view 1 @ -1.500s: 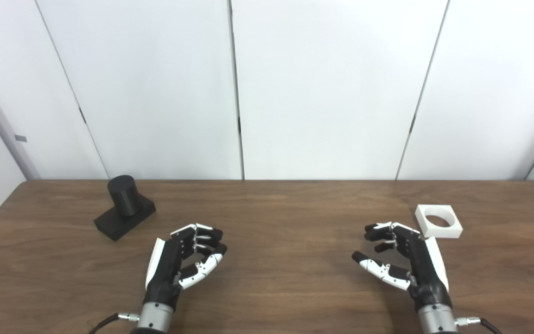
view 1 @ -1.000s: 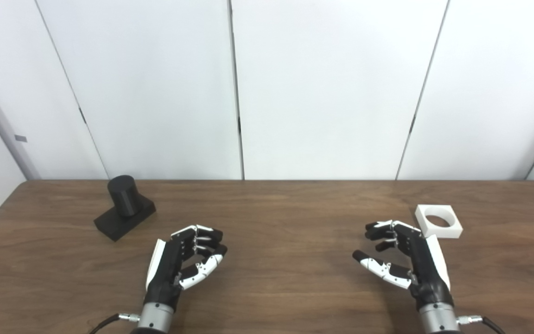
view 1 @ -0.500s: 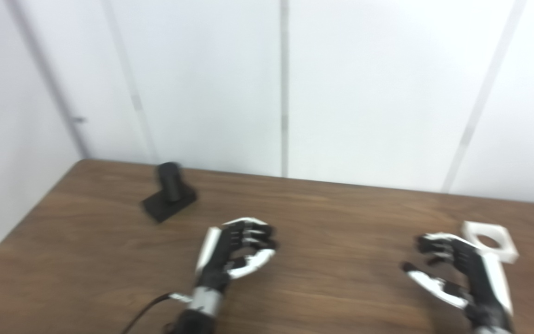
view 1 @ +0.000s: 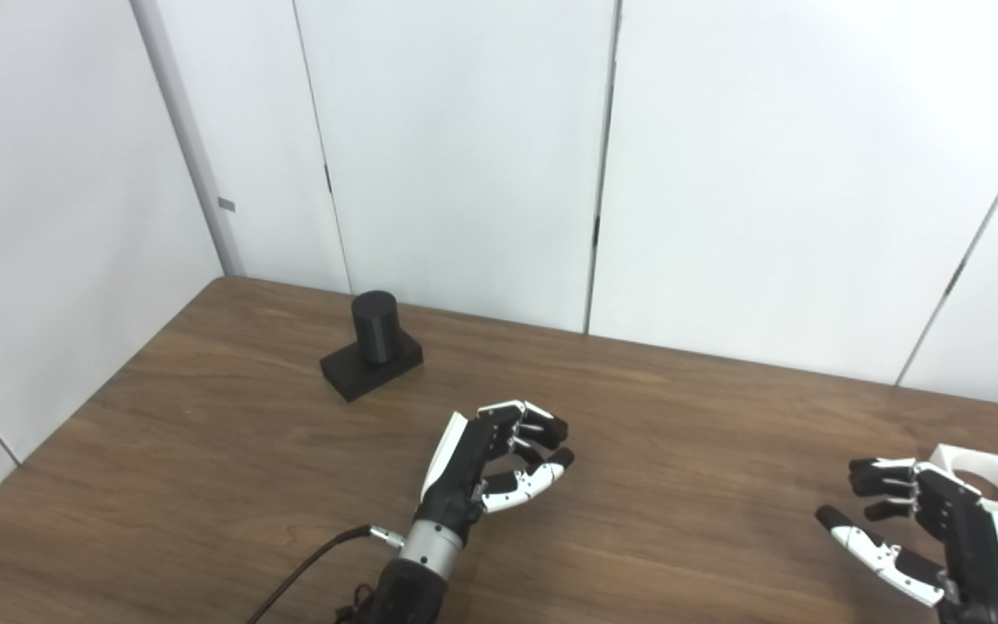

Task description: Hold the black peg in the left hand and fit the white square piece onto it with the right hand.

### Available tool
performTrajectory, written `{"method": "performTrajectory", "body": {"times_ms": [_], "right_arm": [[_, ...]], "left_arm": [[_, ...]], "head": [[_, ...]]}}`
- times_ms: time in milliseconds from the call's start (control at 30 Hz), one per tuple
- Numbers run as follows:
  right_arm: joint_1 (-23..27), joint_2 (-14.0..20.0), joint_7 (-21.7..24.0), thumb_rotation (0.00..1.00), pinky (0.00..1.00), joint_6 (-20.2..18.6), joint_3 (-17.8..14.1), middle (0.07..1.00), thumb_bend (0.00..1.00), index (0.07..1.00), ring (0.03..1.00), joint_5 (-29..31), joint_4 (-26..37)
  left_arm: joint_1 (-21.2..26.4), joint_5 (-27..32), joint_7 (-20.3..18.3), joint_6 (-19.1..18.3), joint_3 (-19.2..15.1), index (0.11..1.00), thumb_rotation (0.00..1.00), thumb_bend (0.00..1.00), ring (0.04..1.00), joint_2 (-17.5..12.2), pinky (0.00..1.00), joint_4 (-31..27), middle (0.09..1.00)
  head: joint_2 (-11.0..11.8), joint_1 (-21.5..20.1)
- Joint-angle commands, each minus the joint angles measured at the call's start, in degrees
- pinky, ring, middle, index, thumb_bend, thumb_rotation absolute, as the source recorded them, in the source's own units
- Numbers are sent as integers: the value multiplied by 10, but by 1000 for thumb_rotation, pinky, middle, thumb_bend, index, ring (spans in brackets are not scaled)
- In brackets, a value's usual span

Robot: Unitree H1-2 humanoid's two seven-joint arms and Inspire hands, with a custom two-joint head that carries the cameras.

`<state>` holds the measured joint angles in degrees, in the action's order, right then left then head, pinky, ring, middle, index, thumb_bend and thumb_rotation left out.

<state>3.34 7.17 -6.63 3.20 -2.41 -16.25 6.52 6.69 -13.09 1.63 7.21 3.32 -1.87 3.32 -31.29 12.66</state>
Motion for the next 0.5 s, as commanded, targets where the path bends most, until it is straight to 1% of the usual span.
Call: {"method": "performTrajectory", "body": {"times_ms": [0, 67, 233, 367, 467], "right_arm": [[14, 0, -1, 118, 484, 7, 0, 631, 497, 491, 591, 0, 23], [12, 1, 0, 117, 487, 6, 1, 632, 497, 491, 592, -1, 24], [12, 5, 1, 118, 478, 4, 2, 627, 496, 491, 581, -11, 26], [14, 5, 3, 118, 478, 0, -2, 627, 497, 491, 588, -3, 22], [15, 6, 6, 117, 483, -4, -3, 626, 497, 491, 591, -2, 22]], "left_arm": [[24, -23, 10, 3, -2, 497, 65, 504, 628, -14, 496, -31, 667], [27, -28, 7, -4, -6, 498, 67, 507, 638, -24, 504, -39, 678], [42, -20, -9, 1, -11, 498, 68, 511, 677, -55, 519, -40, 724], [60, -38, -20, -25, -18, 499, 69, 513, 723, -94, 566, -54, 760], [76, -67, -14, -38, -25, 499, 71, 514, 740, -121, 570, -60, 778]], "head": [[0, 0], [-1, 1], [-1, 8], [2, 15], [2, 17]]}}
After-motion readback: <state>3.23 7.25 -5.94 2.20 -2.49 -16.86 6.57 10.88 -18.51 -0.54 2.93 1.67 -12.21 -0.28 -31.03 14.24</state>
